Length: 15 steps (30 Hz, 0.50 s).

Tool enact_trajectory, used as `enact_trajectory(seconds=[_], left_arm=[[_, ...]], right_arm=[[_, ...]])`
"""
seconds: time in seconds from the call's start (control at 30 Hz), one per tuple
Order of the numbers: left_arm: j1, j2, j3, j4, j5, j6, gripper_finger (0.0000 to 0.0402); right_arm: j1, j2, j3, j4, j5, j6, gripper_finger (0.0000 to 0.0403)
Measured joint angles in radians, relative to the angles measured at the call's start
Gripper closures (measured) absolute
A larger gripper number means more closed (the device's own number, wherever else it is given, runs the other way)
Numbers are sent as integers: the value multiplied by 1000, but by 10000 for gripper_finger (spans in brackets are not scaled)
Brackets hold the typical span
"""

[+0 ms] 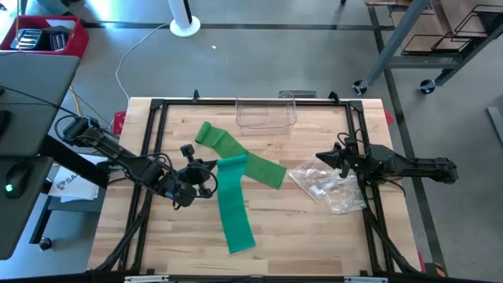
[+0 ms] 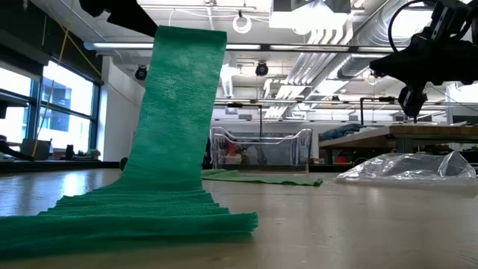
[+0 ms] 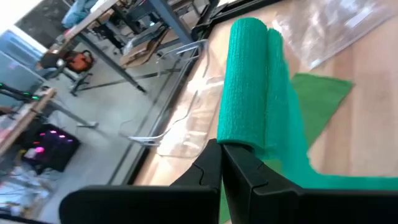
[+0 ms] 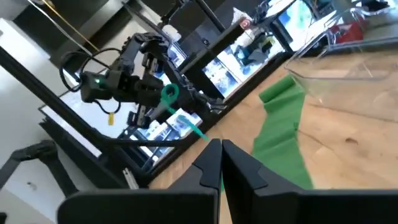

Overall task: Roll bandage
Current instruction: Roll the blue bandage

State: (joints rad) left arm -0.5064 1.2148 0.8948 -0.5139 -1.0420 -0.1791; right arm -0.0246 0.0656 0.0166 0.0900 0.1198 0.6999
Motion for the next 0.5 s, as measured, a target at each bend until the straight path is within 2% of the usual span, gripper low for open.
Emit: enact_trajectory(seconds=[0.13, 0.3, 0.4, 0.5], left_arm=[[0, 0, 0, 33, 11, 4, 401], [0, 0, 0, 67, 25, 35, 401], [0, 0, 0, 68, 67, 50, 401], [0, 0, 0, 68, 94, 53, 401]], right_arm=[[8, 108, -1, 201, 26, -23, 399], [57, 375, 6, 496, 36, -181, 399], [85, 562, 49, 579, 37, -293, 399], [104, 733, 134, 587, 31, -396, 398]])
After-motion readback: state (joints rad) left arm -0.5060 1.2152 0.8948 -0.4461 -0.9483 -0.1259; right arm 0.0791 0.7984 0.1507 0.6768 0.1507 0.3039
